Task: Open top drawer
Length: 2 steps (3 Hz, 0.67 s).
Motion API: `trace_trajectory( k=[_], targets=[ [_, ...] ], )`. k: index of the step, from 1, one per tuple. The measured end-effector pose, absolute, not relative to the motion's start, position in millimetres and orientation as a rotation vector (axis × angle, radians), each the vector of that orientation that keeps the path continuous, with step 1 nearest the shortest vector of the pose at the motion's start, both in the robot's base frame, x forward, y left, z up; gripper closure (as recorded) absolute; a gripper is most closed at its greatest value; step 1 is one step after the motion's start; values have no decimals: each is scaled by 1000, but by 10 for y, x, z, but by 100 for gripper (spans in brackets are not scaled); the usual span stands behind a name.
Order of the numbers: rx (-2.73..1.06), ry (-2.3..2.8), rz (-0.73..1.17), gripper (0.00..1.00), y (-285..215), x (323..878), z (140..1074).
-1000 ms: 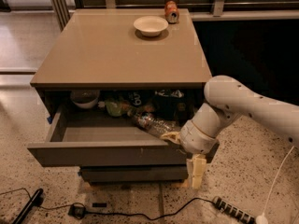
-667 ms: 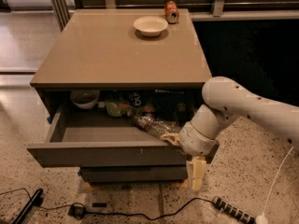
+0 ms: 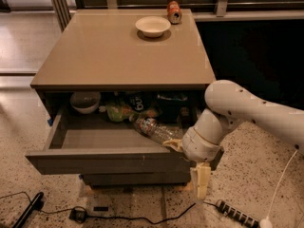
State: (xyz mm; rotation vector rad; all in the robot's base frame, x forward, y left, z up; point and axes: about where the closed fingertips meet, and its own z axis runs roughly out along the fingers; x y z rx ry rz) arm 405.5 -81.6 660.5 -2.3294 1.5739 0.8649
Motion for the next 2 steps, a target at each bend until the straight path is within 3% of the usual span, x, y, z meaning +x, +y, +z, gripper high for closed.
trace_trajectory(
  k=[2],
  targets=[
    [-2355,1558,865,0,-834,3958,6592]
  ],
)
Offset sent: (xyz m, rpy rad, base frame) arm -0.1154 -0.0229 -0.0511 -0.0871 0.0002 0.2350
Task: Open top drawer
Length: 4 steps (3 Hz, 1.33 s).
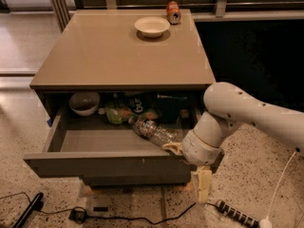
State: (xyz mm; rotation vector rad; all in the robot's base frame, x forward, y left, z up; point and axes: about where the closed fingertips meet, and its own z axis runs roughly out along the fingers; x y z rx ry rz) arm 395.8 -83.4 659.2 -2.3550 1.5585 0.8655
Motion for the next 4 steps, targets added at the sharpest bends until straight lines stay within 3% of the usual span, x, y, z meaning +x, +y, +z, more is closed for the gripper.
trace_trajectory(
  k=[1,4],
  targets=[
    [-2403,1498,791,0,-877,3841,6626],
    [-2458,1448,801,0,-943,3578,6569]
  ],
)
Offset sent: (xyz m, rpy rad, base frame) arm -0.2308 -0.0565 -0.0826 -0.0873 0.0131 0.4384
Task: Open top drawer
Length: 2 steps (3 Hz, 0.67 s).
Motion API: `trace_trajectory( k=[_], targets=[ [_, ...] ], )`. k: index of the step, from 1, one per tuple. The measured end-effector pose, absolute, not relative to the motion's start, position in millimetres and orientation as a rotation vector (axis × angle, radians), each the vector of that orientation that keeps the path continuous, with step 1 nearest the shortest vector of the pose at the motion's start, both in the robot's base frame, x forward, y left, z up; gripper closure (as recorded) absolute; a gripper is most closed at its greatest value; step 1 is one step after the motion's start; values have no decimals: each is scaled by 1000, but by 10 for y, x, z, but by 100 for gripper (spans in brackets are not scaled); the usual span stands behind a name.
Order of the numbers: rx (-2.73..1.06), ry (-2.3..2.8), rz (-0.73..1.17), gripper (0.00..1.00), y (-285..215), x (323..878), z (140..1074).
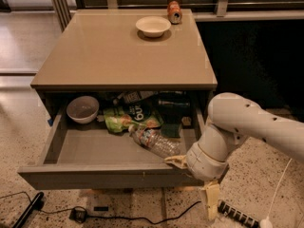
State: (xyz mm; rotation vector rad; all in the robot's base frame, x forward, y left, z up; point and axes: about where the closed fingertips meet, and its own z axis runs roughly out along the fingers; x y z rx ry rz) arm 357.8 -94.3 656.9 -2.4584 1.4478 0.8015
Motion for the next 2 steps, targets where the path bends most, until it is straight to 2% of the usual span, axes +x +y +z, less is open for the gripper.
trace_trajectory(
  k=[1,2],
  targets=[
    [-2505,1373,809,0,-958,3324,6584],
    [-2505,1373,809,0,-958,3324,6584]
  ],
)
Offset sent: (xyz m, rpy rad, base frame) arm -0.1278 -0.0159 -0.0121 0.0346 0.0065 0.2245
